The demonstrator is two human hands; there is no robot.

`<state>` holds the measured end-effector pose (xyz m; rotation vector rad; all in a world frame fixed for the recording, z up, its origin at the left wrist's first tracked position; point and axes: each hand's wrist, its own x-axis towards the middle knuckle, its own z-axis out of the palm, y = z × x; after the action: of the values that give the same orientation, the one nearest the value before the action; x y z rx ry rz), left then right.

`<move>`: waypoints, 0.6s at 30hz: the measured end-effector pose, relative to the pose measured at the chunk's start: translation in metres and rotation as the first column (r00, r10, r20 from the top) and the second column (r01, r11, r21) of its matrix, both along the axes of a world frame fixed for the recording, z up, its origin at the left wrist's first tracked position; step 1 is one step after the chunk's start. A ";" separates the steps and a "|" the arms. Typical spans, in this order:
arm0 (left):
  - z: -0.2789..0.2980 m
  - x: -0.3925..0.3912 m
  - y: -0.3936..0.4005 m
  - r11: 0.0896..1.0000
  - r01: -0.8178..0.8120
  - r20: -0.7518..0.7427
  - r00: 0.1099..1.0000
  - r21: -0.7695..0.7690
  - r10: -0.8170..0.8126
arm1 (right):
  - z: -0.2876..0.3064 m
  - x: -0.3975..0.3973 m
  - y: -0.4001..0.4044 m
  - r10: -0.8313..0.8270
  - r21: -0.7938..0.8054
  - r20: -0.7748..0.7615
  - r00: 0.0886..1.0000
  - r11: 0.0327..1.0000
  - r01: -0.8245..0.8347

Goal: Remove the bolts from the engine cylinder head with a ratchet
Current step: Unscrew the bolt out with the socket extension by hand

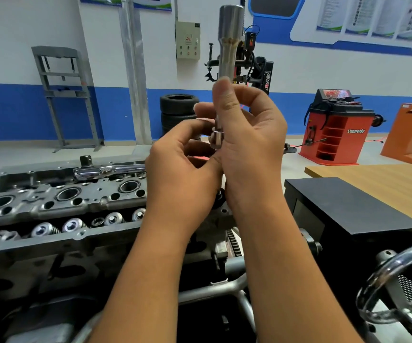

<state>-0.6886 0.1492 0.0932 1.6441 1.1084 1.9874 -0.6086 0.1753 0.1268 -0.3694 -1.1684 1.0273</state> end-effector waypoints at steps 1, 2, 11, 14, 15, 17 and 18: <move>-0.001 -0.001 0.000 1.000 -0.011 0.007 1.000 0.007 0.010 | -0.001 -0.001 0.000 -0.002 0.006 -0.002 1.000 1.000 0.002; -0.001 -0.001 0.000 1.000 -0.004 0.006 1.000 0.018 0.004 | -0.001 -0.002 0.000 -0.005 0.014 0.001 1.000 1.000 0.005; 0.001 -0.001 -0.001 0.998 0.036 -0.018 0.999 0.041 -0.036 | 0.001 -0.002 0.001 0.002 0.009 0.015 1.000 1.000 -0.002; -0.001 -0.001 0.001 0.997 -0.074 0.009 0.997 0.038 0.073 | -0.001 -0.005 -0.003 0.035 0.003 0.014 0.999 0.999 -0.035; -0.002 -0.002 0.001 0.997 -0.072 0.010 0.997 0.036 0.071 | -0.002 -0.006 -0.004 0.023 0.014 0.022 0.999 1.000 -0.024; 0.000 -0.004 -0.001 0.999 0.025 -0.013 1.000 0.030 -0.024 | -0.002 -0.007 -0.002 -0.025 0.051 0.044 0.999 0.998 0.023; 0.001 -0.004 -0.002 0.996 0.087 -0.029 0.996 0.022 -0.086 | -0.002 -0.008 -0.001 -0.048 0.061 0.052 0.997 0.997 0.045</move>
<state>-0.6931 0.1469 0.0940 1.7069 1.0096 1.9358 -0.6161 0.1743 0.1245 -0.3771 -1.2308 0.9446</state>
